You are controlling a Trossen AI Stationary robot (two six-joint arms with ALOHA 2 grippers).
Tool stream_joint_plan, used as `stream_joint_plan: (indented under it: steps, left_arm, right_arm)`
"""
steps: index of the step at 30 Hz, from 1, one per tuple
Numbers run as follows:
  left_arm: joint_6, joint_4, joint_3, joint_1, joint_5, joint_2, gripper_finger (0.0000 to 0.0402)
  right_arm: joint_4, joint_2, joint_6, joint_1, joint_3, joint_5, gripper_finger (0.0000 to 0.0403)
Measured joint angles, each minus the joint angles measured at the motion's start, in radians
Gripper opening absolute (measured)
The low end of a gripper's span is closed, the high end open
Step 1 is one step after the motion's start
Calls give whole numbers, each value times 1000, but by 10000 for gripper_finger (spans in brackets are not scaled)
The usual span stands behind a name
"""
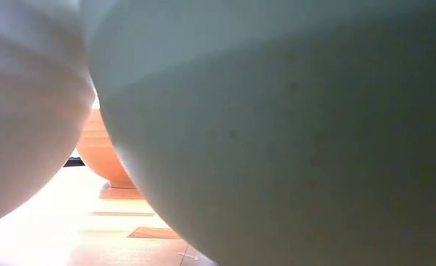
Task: Nest bowls inside each other
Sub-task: Stack the light blue bowl on the pink bowl
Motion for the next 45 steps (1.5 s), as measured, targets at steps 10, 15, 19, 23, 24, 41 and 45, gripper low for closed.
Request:
stream_joint_plan:
  steps: [10, 15, 19, 23, 24, 41, 45]
  left_arm:
    - [44, 20, -14, 0, 56, 5, 144]
    - [48, 25, -14, 0, 103, 4, 144]
    - [48, 26, -14, 0, 106, 4, 144]
    - [49, 24, -13, 0, 107, 4, 144]
    - [51, 24, -13, 0, 107, 6, 144]
    - [-56, -67, -13, 0, 115, 10, 144]
    - [-106, -63, -13, 0, 115, 10, 144]
  right_arm:
    - [24, 95, 131, 209, 72, 46, 23]
    - [-177, 269, 39, 251, 272, 56, 25]
    - [-293, 375, -56, 268, 399, 54, 22]
    - [-322, 417, -84, 280, 450, 29, 27]
    - [-318, 415, -81, 284, 452, 24, 28]
    - [-247, 440, 53, 335, 457, -14, 47]
    - [-211, 472, 40, 323, 454, -28, 51]
